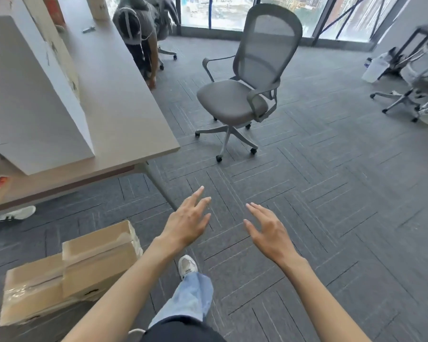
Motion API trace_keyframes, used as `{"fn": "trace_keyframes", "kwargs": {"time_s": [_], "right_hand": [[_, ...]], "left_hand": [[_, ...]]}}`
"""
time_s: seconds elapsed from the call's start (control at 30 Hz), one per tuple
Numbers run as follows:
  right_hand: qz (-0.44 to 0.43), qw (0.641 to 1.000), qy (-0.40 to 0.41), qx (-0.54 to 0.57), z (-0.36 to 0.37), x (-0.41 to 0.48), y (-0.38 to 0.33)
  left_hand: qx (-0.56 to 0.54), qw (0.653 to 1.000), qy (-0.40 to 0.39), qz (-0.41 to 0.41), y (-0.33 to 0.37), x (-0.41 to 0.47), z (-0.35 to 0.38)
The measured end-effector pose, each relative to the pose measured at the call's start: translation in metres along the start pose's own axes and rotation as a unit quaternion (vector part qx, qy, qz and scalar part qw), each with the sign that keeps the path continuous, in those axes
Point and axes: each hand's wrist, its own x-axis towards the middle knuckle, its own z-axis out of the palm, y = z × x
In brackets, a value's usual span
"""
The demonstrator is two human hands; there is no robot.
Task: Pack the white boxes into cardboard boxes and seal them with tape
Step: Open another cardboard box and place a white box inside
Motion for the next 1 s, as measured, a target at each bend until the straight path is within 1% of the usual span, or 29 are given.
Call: {"fn": "trace_keyframes", "kwargs": {"time_s": [0.1,0.17,0.23,0.33,0.43,0.57,0.67,0.77,0.87,0.93,1.0], "right_hand": [[0.009,1.0,0.001,-0.026,-0.019,0.075,0.006],[0.026,0.999,-0.002,-0.038,-0.035,0.118,0.005],[0.025,0.999,0.003,-0.046,-0.051,0.165,0.003],[0.021,0.998,0.015,-0.05,-0.067,0.238,0.002],[0.02,0.999,0.018,-0.039,-0.076,0.302,0.004],[-0.015,0.999,0.003,-0.031,-0.086,0.407,0.007],[-0.064,0.997,-0.018,-0.037,-0.086,0.504,0.007],[-0.127,0.99,-0.053,-0.037,-0.088,0.604,-0.006],[-0.192,0.976,-0.093,-0.031,-0.092,0.692,-0.036],[-0.246,0.959,-0.137,-0.034,-0.089,0.739,-0.062],[-0.299,0.937,-0.175,-0.041,-0.082,0.777,-0.093]], "left_hand": [[0.005,1.0,-0.021,0.01,-0.013,0.081,-0.003],[-0.004,0.999,-0.036,0.01,-0.014,0.126,-0.013],[-0.008,0.999,-0.044,0.027,-0.014,0.175,-0.027],[0.02,0.998,-0.036,0.056,-0.022,0.245,-0.051],[0.03,0.999,-0.019,0.033,-0.038,0.301,-0.073],[0.063,0.998,-0.007,0.001,-0.076,0.379,-0.095],[0.073,0.996,0.021,-0.053,-0.111,0.438,-0.109],[0.049,0.987,0.054,-0.141,-0.136,0.489,-0.128],[0.034,0.967,0.068,-0.242,-0.154,0.527,-0.15],[0.039,0.948,0.088,-0.304,-0.165,0.545,-0.169],[0.044,0.925,0.125,-0.356,-0.175,0.555,-0.19]]}}
